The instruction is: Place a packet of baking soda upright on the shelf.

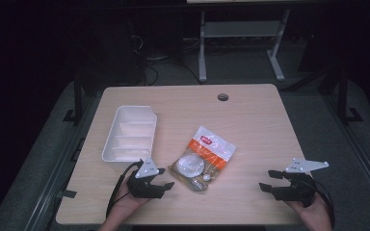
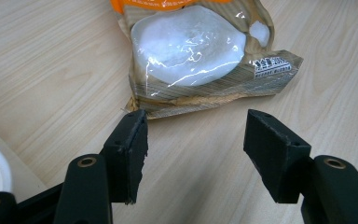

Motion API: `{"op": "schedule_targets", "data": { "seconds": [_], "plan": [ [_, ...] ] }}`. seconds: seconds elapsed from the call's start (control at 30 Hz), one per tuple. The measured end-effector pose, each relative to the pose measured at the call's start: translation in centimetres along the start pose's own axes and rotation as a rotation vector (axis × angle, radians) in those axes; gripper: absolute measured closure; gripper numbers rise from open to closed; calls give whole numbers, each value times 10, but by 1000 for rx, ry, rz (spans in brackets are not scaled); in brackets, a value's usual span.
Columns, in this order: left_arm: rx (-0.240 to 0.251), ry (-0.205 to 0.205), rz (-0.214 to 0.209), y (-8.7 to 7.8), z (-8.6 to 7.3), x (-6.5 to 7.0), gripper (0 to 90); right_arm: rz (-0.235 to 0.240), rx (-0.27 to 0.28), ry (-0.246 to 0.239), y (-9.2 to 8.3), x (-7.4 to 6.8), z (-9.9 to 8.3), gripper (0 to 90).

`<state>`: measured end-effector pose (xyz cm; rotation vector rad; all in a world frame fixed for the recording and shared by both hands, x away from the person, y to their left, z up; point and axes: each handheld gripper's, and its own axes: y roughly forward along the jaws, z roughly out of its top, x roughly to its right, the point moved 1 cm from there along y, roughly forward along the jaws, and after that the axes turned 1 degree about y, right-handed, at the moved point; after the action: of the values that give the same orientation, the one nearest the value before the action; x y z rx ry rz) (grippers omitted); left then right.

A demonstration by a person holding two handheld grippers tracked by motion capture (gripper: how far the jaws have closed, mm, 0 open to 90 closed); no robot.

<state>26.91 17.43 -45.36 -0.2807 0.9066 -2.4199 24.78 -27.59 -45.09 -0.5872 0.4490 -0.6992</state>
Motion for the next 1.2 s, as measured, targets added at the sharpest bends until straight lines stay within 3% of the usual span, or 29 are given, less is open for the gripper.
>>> {"op": "schedule_targets", "data": {
  "seconds": [0.3,0.57,0.8,1.17,1.2],
  "plan": [
    [13,-30,-2,0,2,-5,466,10,1,1,2,0,1,342],
    [18,-13,-3,2,10,-4,589,13,19,-4,2,-2,3,341],
    [-15,3,-16,8,19,-8,723,10,21,-2,3,-1,6,335],
    [-30,25,-9,17,43,-10,827,9,54,43,4,1,13,306],
    [-40,45,2,21,49,-9,836,14,65,59,6,3,17,303]
  ]
}}
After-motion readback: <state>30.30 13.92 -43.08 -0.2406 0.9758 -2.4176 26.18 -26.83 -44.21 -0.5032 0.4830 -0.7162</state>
